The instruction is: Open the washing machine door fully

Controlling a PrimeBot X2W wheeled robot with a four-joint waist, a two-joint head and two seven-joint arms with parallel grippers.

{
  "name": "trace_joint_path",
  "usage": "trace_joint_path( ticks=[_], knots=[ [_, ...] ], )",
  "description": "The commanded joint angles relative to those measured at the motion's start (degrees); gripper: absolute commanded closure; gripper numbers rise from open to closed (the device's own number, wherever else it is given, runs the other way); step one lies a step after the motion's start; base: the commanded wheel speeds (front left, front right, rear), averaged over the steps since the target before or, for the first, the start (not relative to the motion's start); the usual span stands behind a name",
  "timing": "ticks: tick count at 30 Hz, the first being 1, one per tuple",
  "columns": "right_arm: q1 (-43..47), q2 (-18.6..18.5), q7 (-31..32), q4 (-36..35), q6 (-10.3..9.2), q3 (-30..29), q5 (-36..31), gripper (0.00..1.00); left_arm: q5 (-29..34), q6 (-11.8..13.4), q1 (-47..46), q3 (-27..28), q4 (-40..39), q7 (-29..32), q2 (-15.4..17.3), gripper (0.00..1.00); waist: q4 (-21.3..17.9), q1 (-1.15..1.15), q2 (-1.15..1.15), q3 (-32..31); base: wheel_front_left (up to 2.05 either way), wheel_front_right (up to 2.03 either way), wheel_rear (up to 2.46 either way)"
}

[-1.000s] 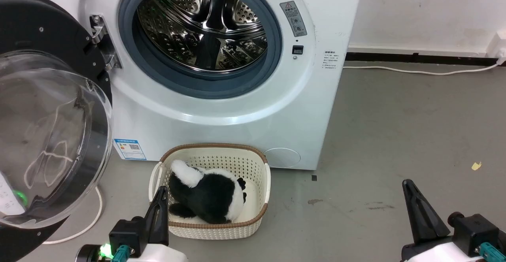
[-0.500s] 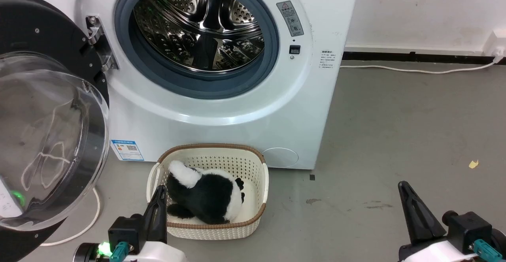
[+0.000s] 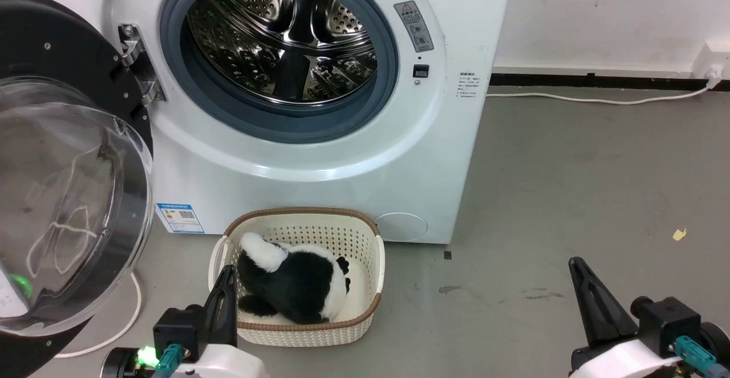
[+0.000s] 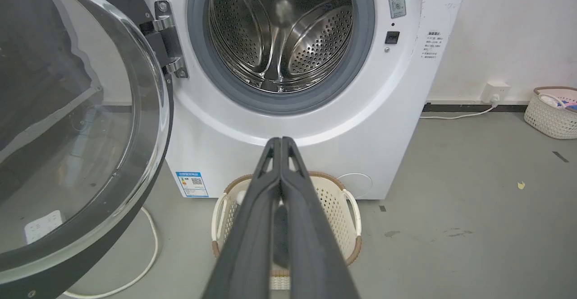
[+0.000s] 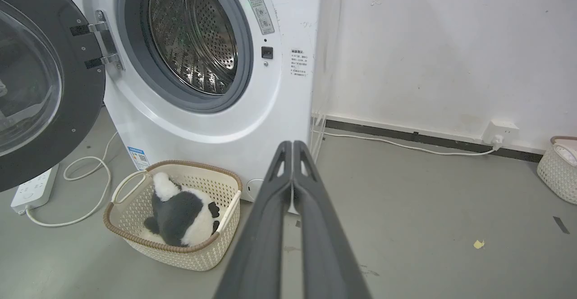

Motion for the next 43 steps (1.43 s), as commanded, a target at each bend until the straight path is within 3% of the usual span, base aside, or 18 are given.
trace_joint_path(
  ticks=[1,43],
  knots=[
    [-0.93,0.1,0.37,0.1,0.03,0.08,-0.23,1.0,0.54,-0.24,-1.01,0.2,-0.22,0.33,-0.33,1.0,-0.02,0.0,0.0,0.0,0.0,0.0,0.0],
    [-2.89,0.16,5.53,0.63,0.05,1.55,-2.03,1.0,3.43,-1.76,-2.05,2.98,-2.13,5.48,-0.92,1.0,-1.56,0.0,0.0,0.13,0.0,0.0,0.0]
  ],
)
